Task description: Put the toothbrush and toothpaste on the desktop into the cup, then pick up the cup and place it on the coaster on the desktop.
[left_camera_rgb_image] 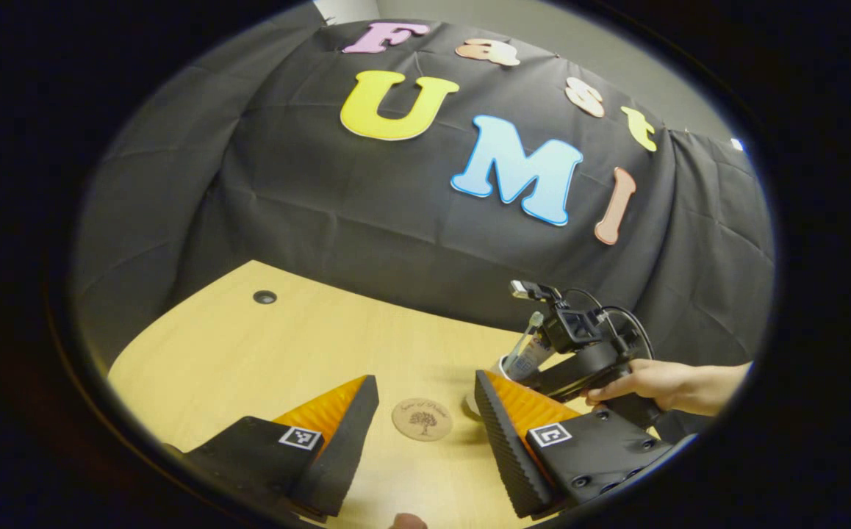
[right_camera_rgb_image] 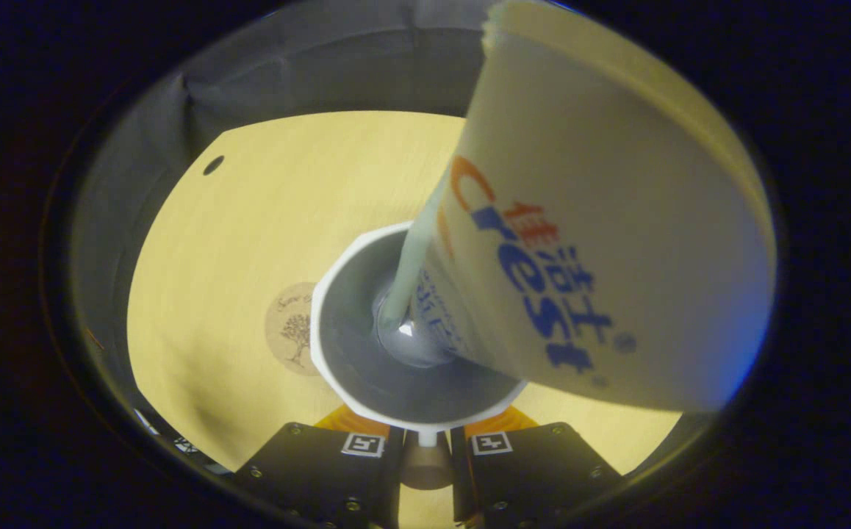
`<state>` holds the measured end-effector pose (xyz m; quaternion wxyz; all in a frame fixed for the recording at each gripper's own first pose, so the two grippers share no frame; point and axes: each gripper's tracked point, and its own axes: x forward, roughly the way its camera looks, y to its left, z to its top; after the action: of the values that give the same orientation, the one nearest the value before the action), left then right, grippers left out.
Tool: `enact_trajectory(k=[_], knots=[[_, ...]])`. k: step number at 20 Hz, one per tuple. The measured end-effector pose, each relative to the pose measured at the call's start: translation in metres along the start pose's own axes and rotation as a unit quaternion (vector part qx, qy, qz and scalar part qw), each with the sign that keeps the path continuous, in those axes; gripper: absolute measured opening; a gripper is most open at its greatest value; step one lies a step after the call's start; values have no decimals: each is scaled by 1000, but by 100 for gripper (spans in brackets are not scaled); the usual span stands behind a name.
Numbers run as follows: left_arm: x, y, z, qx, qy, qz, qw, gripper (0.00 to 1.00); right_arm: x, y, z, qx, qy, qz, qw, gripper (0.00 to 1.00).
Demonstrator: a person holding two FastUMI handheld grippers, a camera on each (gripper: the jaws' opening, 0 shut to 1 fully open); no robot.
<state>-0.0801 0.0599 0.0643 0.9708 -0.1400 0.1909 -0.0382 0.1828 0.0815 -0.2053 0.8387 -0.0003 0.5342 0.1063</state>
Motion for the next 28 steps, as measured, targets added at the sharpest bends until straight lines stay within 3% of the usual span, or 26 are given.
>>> enact_trajectory(k=[12,23,28], knots=[[-37,43,7,-1,-9,43,999,87,7,79,2,-56,15,29,998,28],[-38,58,6,-9,-9,48,999,87,21,91,-3,-77,44,20,996,28],[-38,59,2,-14,-6,53,999,87,11,87,0,-71,35,24,997,34]])
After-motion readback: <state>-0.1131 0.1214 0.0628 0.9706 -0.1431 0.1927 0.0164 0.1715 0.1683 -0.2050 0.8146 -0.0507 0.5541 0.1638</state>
